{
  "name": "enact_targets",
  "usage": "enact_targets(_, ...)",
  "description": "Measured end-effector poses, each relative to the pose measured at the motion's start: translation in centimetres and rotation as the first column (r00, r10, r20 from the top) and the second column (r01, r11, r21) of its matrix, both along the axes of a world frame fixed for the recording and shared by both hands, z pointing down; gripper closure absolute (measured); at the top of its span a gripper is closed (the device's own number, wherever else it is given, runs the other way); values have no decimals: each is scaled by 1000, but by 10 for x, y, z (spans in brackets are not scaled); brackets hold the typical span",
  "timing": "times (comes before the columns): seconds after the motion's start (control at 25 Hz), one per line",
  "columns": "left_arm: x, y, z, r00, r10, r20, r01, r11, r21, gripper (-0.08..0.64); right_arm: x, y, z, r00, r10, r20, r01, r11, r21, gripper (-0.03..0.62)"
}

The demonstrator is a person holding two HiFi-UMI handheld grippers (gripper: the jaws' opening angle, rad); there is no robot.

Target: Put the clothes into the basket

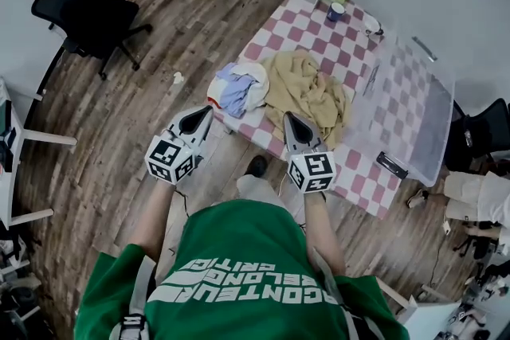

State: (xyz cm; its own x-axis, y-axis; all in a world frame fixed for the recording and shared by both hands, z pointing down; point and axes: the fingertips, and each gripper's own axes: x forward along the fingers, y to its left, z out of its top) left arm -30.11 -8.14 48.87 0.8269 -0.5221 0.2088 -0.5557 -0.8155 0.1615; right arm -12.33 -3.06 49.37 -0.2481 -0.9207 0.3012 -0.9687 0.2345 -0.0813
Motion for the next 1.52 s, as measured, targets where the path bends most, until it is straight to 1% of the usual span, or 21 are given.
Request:
enact_targets(0.24,25,-35,14,999,-31,28,31,1000,-2,559,29,-39,15,999,-37,18,37,999,-20,584)
enact_targets(0.48,37,-50,27,997,-55,52,56,998,-17,559,41,-59,33,997,-72,35,74,996,-59,584)
enact_targets(0.76,34,-60,50,993,-90,79,94,994,-49,560,32,-76,51,989,-142,32,144,985,-95,584)
enact_targets(1.12,35,-72,75,989,-111,94,120,988,-95,559,23,-96,74,980,-193,38,197,969,-151,584)
enact_targets(1.52,33,-88,105,989,-101,104,115,983,-143,559,15,-123,102,969,-246,32,247,950,-193,584)
